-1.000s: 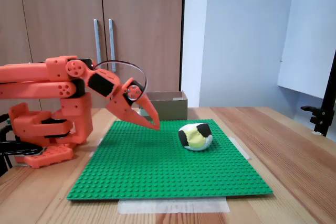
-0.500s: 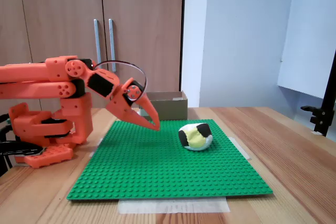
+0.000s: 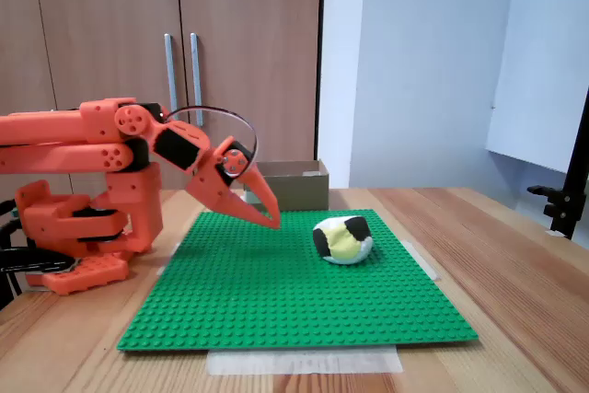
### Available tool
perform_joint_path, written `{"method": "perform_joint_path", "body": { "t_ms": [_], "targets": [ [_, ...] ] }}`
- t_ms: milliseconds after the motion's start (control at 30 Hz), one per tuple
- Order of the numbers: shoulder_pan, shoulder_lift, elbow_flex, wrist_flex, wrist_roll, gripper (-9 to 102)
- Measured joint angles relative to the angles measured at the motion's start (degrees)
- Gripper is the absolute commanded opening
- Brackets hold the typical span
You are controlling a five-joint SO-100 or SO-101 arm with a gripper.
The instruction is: Pick the ball and put it in the box.
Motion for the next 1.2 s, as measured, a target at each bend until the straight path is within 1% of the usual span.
{"method": "perform_joint_path", "body": {
  "t_ms": [567,933,1200],
  "targets": [
    [0.8,-0.2,-0.4,-0.5,0.1,1],
    [1.5,-6.9,-7.8,-0.2,-2.5,0],
    [1.5,-17.1,-18.0,1.7,-2.6,0]
  ]
}}
